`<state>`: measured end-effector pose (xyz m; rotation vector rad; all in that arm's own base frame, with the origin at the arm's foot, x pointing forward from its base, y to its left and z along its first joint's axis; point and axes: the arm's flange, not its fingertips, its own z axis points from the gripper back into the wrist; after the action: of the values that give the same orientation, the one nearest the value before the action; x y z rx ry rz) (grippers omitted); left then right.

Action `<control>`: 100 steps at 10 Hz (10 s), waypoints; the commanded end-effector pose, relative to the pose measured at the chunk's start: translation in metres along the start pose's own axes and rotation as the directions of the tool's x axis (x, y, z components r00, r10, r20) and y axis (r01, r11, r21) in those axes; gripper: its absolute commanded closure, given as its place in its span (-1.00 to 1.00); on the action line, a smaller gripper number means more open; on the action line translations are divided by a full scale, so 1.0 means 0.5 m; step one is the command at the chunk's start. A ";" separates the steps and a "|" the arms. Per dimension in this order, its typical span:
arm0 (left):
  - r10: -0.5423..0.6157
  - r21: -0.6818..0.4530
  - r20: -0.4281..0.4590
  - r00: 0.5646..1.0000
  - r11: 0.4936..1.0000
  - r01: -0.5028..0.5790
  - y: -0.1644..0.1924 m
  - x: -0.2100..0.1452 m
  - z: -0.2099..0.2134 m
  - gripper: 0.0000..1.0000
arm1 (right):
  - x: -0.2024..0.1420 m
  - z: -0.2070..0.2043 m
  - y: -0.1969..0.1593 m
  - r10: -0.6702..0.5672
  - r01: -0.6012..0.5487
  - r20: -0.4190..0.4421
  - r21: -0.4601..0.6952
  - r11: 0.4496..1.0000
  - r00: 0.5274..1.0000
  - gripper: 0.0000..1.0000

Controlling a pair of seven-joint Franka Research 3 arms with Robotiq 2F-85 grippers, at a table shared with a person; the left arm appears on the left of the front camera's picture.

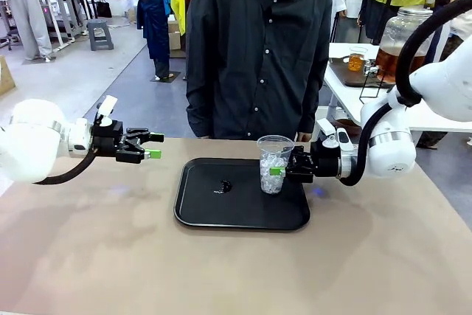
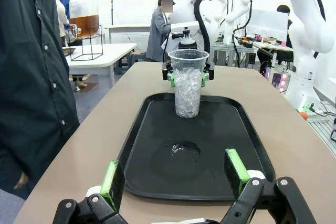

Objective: Pour the drink into the iced cup.
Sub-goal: Pick up the iced cup indicated by the human and present it to them, then open the gripper to release the iced cup you were holding.

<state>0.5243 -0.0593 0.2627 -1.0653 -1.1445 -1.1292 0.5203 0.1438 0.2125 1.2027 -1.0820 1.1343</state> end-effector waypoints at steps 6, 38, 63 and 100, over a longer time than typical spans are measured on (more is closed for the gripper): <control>0.001 0.003 0.006 1.000 1.000 -0.001 0.000 0.001 0.002 -1.00 | 0.156 0.024 -0.010 0.057 -0.057 0.038 -0.004 0.998 0.998 -0.22; 0.001 0.003 0.006 1.000 1.000 -0.001 0.000 0.001 0.002 -1.00 | 0.308 0.042 -0.082 0.094 -0.093 0.037 -0.028 0.995 0.995 -0.22; 0.001 0.003 0.006 1.000 1.000 -0.001 0.000 0.001 0.002 -1.00 | 0.168 0.296 0.021 0.116 -0.116 0.030 -0.010 0.993 0.993 -1.00; 0.001 0.003 0.006 1.000 1.000 -0.001 0.000 0.001 0.002 -1.00 | 0.150 0.313 0.016 0.088 -0.087 0.029 -0.020 0.996 0.996 -1.00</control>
<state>0.5244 -0.0592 0.2622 -1.0656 -1.1440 -1.1286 0.5172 -0.0094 0.2949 1.1683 -1.1686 1.1750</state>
